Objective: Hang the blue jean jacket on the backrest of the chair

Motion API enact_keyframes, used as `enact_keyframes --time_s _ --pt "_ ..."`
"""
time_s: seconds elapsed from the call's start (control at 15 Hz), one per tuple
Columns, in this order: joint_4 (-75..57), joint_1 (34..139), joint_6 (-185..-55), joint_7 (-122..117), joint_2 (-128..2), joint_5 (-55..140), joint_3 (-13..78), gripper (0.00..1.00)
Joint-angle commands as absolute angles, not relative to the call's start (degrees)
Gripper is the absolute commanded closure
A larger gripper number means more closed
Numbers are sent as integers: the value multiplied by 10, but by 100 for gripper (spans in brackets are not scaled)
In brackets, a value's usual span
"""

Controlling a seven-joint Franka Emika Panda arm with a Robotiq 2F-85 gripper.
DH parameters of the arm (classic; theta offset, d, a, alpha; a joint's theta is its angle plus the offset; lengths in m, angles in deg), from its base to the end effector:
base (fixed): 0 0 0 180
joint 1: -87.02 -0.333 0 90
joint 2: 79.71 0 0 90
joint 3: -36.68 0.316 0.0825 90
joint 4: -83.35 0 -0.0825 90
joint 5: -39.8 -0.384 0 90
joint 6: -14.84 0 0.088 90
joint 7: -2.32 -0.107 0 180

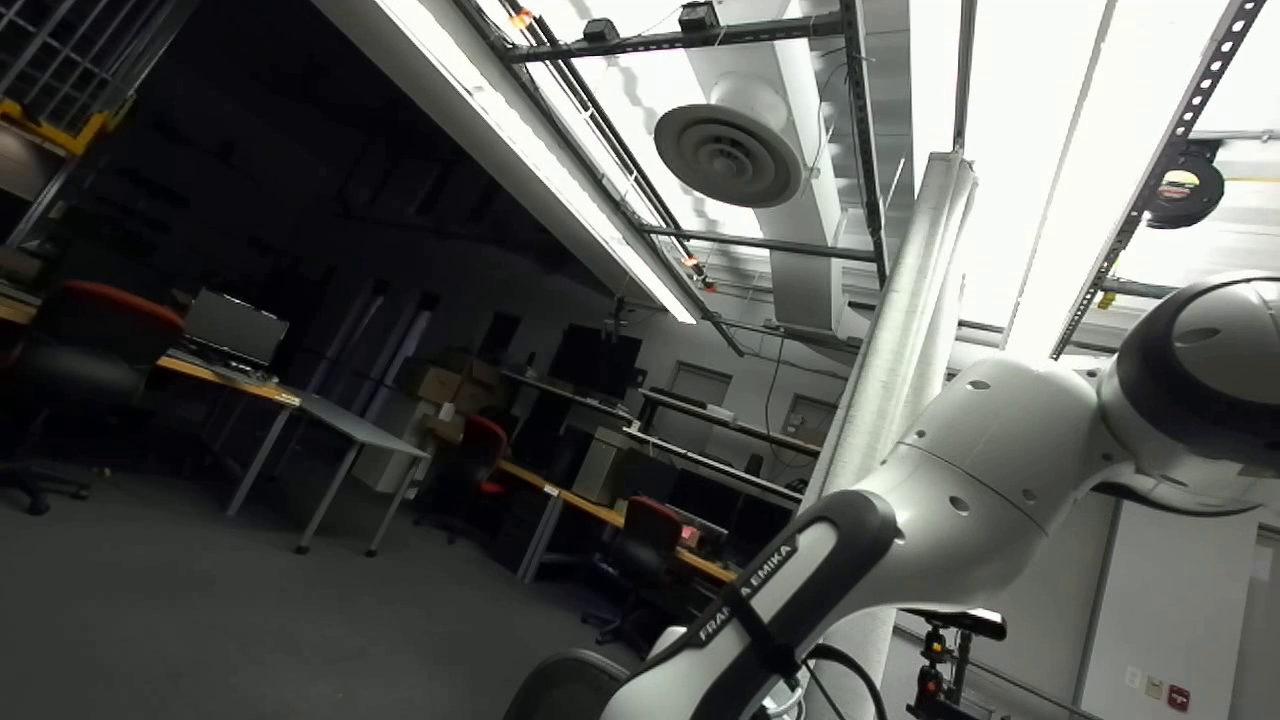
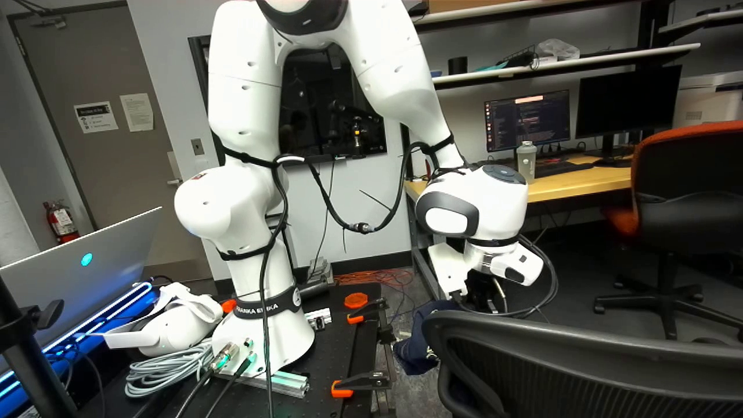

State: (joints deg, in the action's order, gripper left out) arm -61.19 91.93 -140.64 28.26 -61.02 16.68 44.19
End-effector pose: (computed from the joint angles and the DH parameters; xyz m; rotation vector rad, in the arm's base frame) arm 0.4396 0.0109 0.1440 -2.9258 -0.1677 0.1433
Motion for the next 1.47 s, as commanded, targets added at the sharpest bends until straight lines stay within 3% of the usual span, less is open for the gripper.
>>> enact_keyframes --time_s 0.0,0.47,0.53,0.87,1.4 --pt "-578 950 -1423 285 -584 159 466 43" --pt "-564 971 -1427 287 -606 157 476 96" --pt "-564 974 -1428 288 -612 155 478 99" --pt "-581 992 -1435 310 -677 124 498 98" --pt "-572 978 -1393 386 -885 3 515 98"
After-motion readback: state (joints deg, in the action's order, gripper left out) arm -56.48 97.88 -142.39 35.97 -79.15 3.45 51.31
